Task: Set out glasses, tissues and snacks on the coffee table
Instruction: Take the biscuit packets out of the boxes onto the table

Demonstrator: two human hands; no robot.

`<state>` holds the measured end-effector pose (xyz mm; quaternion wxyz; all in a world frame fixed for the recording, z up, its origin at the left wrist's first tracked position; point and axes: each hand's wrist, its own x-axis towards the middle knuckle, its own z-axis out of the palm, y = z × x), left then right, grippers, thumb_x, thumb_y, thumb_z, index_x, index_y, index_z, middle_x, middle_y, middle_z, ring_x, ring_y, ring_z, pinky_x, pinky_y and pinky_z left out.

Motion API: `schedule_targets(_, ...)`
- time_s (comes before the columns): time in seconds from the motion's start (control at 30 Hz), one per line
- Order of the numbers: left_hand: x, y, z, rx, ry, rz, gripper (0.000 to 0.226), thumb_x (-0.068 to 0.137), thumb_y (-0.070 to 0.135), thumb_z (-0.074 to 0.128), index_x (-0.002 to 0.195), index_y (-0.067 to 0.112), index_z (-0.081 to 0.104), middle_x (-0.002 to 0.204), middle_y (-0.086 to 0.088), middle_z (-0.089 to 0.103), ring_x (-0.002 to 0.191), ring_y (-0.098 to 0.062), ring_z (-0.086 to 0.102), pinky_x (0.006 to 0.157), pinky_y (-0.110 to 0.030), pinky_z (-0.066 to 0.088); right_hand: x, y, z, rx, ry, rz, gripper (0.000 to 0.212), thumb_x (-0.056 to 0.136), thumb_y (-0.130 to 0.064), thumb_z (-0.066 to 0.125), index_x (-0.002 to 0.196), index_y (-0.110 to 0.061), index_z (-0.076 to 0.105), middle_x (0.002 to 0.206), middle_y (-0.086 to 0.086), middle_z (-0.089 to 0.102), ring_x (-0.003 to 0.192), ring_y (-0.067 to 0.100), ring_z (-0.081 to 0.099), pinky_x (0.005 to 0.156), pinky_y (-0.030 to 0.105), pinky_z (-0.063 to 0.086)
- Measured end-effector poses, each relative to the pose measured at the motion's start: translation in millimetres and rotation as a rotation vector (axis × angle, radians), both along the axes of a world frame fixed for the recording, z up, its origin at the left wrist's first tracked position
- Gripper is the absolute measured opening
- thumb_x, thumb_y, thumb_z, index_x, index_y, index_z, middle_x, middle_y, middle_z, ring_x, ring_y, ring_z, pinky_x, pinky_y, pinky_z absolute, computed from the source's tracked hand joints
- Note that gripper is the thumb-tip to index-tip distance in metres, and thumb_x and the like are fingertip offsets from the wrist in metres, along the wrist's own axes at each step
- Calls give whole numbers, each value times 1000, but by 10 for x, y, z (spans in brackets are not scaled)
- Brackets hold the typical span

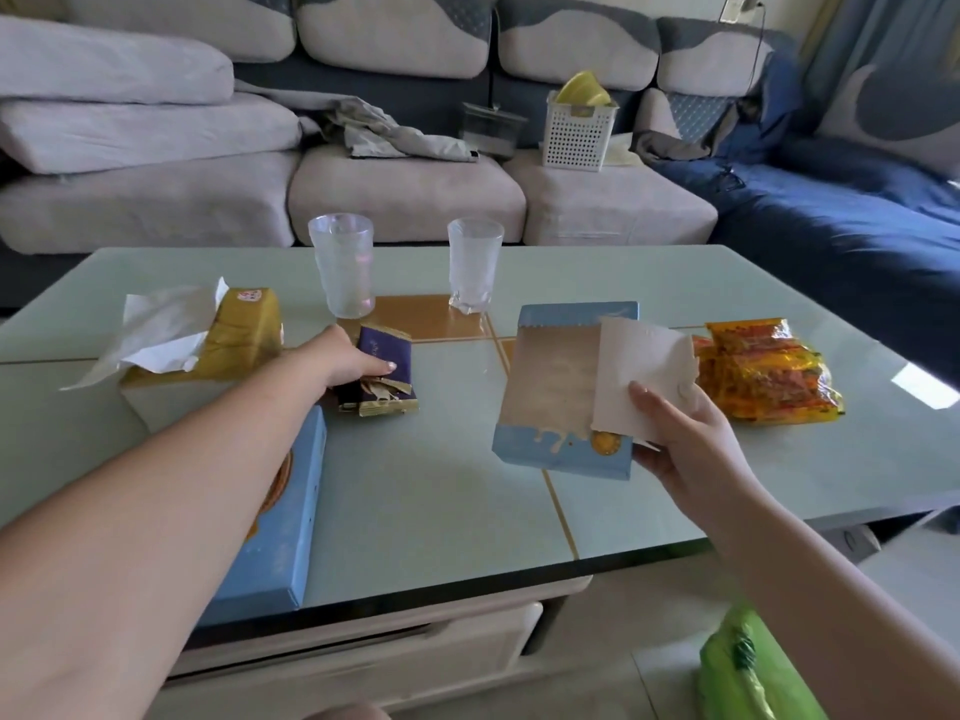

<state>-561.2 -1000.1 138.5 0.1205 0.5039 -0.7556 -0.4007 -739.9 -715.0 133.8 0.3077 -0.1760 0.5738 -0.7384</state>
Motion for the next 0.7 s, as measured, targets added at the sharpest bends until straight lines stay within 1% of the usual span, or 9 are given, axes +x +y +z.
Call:
schedule_targets(0.1, -79, -40, -52, -61, -108, -11, 97, 70, 39, 80, 142, 4, 24, 138, -14, 45, 124, -31, 45, 102, -38, 38, 23, -37, -20, 13, -10, 7, 43, 82, -15, 65, 123, -17, 52, 110, 6, 65, 105, 24, 64, 79, 42, 58)
schedule_targets(0.17, -112, -57, -85, -107, -196, 2, 116, 67, 49, 79, 148, 8, 7, 147, -19, 33, 132, -35, 37, 107, -43, 35, 32, -52, -37, 18, -17, 10, 45, 81, -16, 66, 124, -17, 52, 112, 8, 64, 106, 25, 64, 79, 43, 58)
schedule_targets(0.27, -152, -59, -95, -152, -270, 17, 120, 68, 53, 76, 149, 9, 0, 148, -22, 27, 136, -36, 31, 109, -42, 31, 41, -49, -54, 21, -27, 22, 43, 83, -15, 65, 124, -18, 52, 112, 8, 64, 106, 26, 64, 79, 44, 58)
schedule_targets(0.37, -174, 14, -15, -296, -265, 33, 110, 71, 56, 72, 148, 8, 10, 147, -21, 29, 137, -35, 29, 108, -40, 29, 44, -20, -44, 17, -33, 32, 44, 83, -15, 65, 125, -18, 51, 112, 8, 64, 106, 26, 63, 81, 46, 57)
schedule_targets(0.43, -190, 76, 60, -415, -163, 21, 96, 74, 55, 69, 144, 9, 22, 145, -19, 35, 135, -35, 31, 107, -42, 31, 36, 12, -19, 6, -49, 35, 45, 81, -16, 66, 123, -18, 51, 111, 9, 64, 105, 26, 64, 81, 45, 57)
schedule_targets(0.5, -211, 260, 153, -449, 15, -67, 90, 79, 48, 68, 147, 10, 21, 148, -15, 34, 137, -31, 31, 110, -41, 31, 29, 64, 20, -26, -74, 55, 47, 75, -18, 67, 120, -18, 53, 105, 8, 65, 99, 25, 66, 76, 40, 59)
schedule_targets(0.57, -228, 544, 204, -305, 242, -164, 87, 82, 44, 67, 149, 15, 19, 150, -9, 33, 137, -24, 33, 108, -36, 34, 24, 134, 74, -66, -105, 80, 48, 73, -20, 66, 119, -17, 54, 101, 8, 67, 93, 24, 67, 69, 36, 60)
schedule_targets(0.63, -233, 901, 218, 42, 470, -214, 85, 79, 47, 68, 147, 21, 24, 144, -1, 41, 128, -16, 44, 100, -30, 42, 15, 217, 116, -88, -138, 103, 50, 74, -21, 65, 122, -15, 52, 105, 11, 66, 92, 25, 67, 67, 34, 59)
schedule_targets(0.7, -227, 1211, 197, 447, 628, -234, 66, 82, 43, 65, 139, 20, 38, 134, -4, 53, 111, -16, 58, 92, -32, 49, 2, 300, 131, -82, -157, 122, 54, 75, -23, 65, 126, -14, 50, 111, 13, 64, 95, 27, 66, 69, 34, 59)
